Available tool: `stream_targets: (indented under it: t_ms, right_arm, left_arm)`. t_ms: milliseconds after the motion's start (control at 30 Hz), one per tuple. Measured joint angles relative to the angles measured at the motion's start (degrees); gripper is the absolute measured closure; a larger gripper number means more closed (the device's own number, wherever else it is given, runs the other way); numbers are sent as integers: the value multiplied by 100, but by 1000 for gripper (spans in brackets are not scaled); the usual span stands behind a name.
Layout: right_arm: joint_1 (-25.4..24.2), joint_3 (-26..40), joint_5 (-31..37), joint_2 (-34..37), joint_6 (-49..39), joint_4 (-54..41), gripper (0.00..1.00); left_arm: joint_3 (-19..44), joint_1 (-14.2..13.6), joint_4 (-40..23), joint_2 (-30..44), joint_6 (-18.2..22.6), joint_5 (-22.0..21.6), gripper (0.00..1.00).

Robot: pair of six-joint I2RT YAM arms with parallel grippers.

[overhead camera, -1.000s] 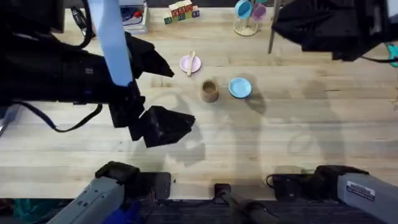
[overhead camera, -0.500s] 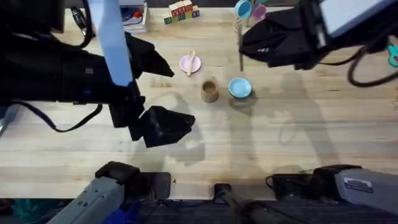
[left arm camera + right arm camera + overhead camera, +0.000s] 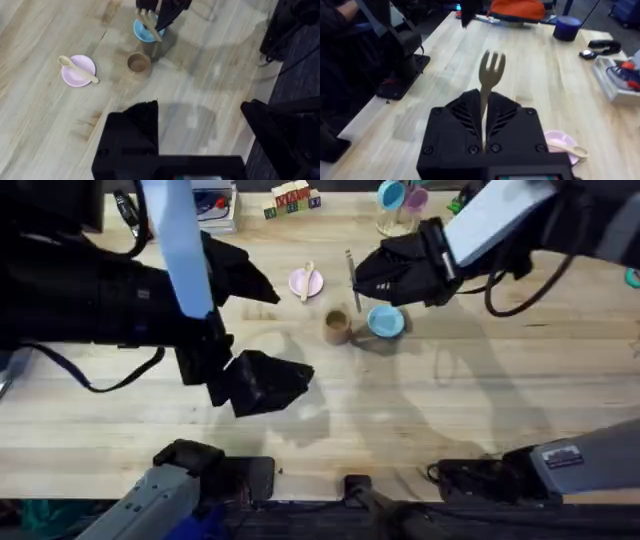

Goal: Pick up a utensil and set it on the pink plate, then put the other utensil in the container.

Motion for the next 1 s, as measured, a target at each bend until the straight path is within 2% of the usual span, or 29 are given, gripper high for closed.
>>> stream_targets:
  t_ms: [300,700,1000]
  right_arm:
    - [13,-7,-102,756,22,883,970]
    - [265,-11,-84,930,85,1235,970]
    - [271,-11,-82,1085,95,1301,970]
  left_arm:
    - [0,0,0,0,2,0,6]
    - [0,0,0,0,2,0,6]
    - [0,0,0,0,2,0,7]
